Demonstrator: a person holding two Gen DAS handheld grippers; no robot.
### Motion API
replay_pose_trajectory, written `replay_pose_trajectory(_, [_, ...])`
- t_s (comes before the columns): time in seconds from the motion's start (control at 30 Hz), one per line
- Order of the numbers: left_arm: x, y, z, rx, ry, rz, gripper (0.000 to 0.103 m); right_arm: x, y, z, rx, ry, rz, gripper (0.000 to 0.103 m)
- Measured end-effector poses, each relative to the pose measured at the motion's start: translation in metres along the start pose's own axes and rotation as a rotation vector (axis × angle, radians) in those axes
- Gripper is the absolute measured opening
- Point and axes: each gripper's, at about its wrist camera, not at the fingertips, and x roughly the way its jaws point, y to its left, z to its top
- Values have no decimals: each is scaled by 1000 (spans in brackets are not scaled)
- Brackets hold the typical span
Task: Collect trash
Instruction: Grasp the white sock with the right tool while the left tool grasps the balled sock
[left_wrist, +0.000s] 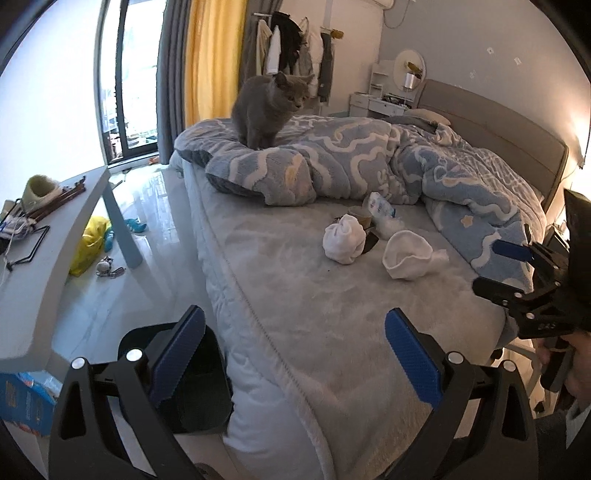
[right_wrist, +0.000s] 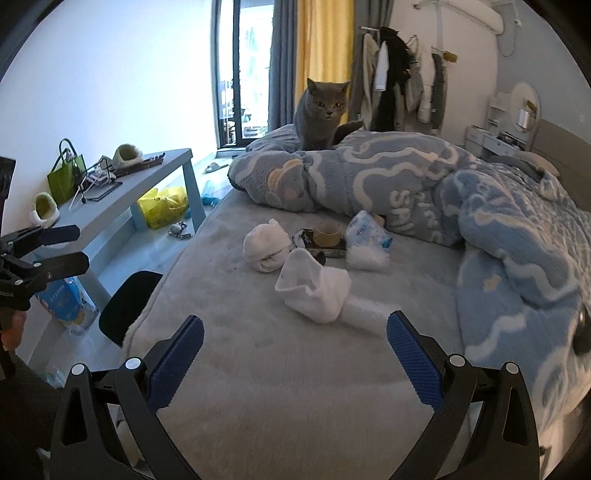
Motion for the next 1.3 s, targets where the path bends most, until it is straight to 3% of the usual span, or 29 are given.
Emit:
replay_pose_trajectory(0.37, [57, -1, 23, 53, 30, -40, 94, 65, -8, 17, -77, 84, 21, 100])
replay_pose_trajectory(0.6, [85, 1, 28, 23, 68, -103, 94, 96, -6, 21, -128, 128, 15, 99])
replay_pose_trajectory(0.87, [99, 7, 33, 24, 76, -109, 94, 126, -6, 16, -211, 209, -74, 86])
replay_pose_trajectory(1.0, [106, 11, 37, -2, 79, -124, 94, 138, -11, 16, -194, 227, -68, 67])
replay_pose_trajectory(1.17, [117, 8, 40, -10, 86, -157, 94, 144, -11, 21, -192, 233, -60, 56])
replay_pose_trajectory(1.3, [128, 2, 42, 1, 89, -162, 94, 142, -15, 29, -145, 214, -5, 49])
